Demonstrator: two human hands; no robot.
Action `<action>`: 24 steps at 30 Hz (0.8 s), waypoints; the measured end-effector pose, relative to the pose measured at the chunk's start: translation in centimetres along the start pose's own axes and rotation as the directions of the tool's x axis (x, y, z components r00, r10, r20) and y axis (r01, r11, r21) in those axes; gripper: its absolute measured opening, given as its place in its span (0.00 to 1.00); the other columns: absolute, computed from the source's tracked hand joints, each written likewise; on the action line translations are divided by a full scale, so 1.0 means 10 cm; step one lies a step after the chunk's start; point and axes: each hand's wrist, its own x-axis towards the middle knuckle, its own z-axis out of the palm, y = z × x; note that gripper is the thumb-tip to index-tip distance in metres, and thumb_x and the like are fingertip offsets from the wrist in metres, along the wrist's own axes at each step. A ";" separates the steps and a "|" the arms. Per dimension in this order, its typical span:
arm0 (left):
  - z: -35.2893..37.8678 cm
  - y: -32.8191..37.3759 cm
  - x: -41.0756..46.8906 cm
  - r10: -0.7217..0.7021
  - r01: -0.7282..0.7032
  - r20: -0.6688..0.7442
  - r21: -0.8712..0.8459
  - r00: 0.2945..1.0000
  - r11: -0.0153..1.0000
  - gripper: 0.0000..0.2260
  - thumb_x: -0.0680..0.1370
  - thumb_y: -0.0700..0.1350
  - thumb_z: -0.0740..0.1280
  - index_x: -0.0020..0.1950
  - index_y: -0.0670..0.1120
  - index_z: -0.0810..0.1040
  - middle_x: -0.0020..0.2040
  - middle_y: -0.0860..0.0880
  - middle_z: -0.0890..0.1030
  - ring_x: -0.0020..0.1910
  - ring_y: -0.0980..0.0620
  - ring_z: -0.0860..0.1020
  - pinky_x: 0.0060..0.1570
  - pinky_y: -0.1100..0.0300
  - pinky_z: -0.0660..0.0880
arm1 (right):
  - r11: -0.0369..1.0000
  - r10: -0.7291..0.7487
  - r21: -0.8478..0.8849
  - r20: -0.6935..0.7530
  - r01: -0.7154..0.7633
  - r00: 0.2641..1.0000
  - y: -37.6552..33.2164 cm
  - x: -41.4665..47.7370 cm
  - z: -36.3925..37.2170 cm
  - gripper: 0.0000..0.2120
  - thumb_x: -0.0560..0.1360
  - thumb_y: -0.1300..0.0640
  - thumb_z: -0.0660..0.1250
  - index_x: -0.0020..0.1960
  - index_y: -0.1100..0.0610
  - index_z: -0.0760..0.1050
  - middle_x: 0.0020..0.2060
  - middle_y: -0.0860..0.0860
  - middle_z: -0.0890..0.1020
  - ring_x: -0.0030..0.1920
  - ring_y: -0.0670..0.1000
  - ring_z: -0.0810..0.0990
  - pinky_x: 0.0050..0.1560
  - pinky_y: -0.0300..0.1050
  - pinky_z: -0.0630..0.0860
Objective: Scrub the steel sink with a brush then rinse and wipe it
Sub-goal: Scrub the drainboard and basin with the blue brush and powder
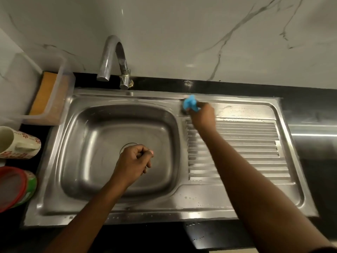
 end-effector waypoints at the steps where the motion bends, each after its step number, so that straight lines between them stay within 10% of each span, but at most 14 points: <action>1: 0.03 0.03 0.00 0.003 -0.003 0.005 0.001 1.000 1.000 0.10 0.83 0.46 0.69 0.44 0.44 0.82 0.34 0.47 0.84 0.31 0.52 0.80 0.34 0.60 0.78 | 0.999 -0.034 -0.015 0.056 0.035 0.998 -0.06 -0.06 0.12 0.15 0.78 0.46 0.72 0.63 0.49 0.81 0.46 0.43 0.85 0.45 0.44 0.84 0.46 0.43 0.82; 11: 0.12 0.09 -0.01 -0.006 0.005 -0.016 -0.031 1.000 1.000 0.10 0.83 0.45 0.68 0.45 0.43 0.83 0.35 0.45 0.84 0.31 0.51 0.79 0.34 0.59 0.77 | 0.976 0.183 -0.093 -0.142 -0.197 0.973 0.61 0.29 -0.84 0.19 0.79 0.52 0.73 0.68 0.57 0.79 0.53 0.50 0.84 0.46 0.50 0.81 0.48 0.48 0.80; 19: 0.21 0.09 -0.04 -0.011 0.011 -0.002 -0.007 1.000 1.000 0.09 0.83 0.45 0.69 0.45 0.43 0.83 0.35 0.46 0.84 0.30 0.51 0.80 0.33 0.60 0.77 | 0.987 -0.139 -0.057 0.153 0.149 0.978 0.09 -0.23 0.17 0.21 0.80 0.45 0.70 0.71 0.48 0.76 0.56 0.47 0.85 0.52 0.47 0.84 0.55 0.50 0.83; 24: 0.22 0.06 -0.05 -0.004 0.004 -0.015 -0.012 1.000 1.000 0.09 0.83 0.45 0.68 0.45 0.42 0.83 0.34 0.46 0.84 0.30 0.52 0.79 0.33 0.62 0.78 | 0.990 0.114 -0.073 -0.049 -0.118 0.992 0.57 0.23 -0.75 0.18 0.79 0.50 0.73 0.66 0.55 0.80 0.54 0.51 0.86 0.44 0.46 0.81 0.46 0.44 0.78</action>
